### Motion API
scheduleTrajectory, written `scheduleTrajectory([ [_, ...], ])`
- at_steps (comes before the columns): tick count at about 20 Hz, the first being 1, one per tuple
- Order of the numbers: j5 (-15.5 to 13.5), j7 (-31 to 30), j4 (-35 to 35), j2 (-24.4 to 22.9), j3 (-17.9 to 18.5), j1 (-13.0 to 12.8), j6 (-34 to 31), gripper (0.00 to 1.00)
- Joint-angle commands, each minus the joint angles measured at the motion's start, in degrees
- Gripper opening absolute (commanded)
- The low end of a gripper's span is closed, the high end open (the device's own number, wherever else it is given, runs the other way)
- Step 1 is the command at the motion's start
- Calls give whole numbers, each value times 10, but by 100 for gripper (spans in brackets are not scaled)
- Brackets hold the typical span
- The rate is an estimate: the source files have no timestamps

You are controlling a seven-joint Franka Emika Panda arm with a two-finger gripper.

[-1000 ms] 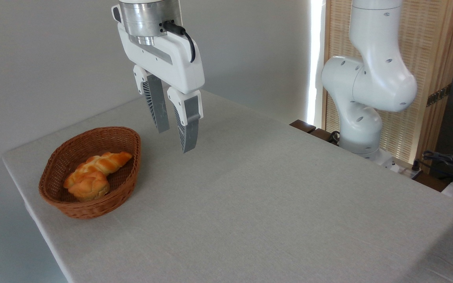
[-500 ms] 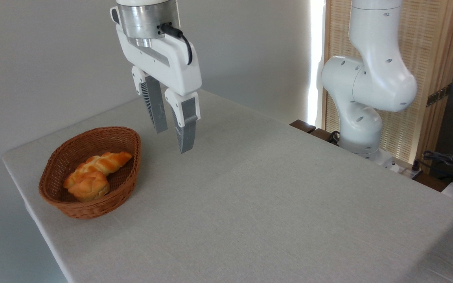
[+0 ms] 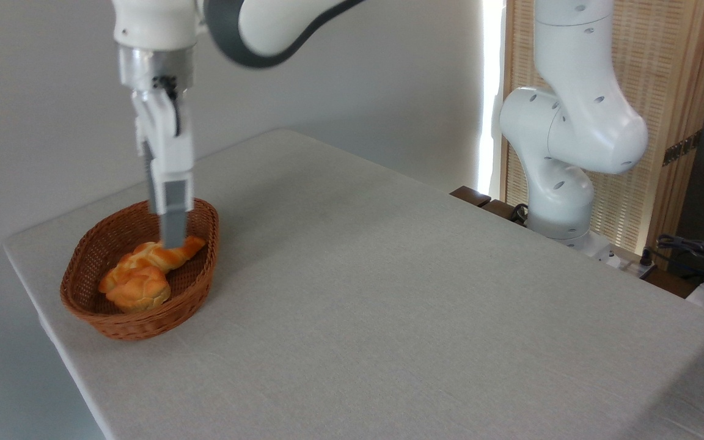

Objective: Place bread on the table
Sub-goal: 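Descend into the basket and close the gripper on the round orange bun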

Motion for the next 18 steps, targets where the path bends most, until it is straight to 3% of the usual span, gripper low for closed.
scheduleTrajectory([
  [1, -7, 1, 5, 55, -31, -1, 89, 100],
  [6, 3, 13, -5, 132, -71, -8, 211, 100],
  [15, 3, 18, -28, 139, -64, -6, 216, 100],
  [16, 15, 21, -28, 139, -64, -5, 216, 100],
  [18, 69, 22, -34, 139, -64, -2, 216, 100],
])
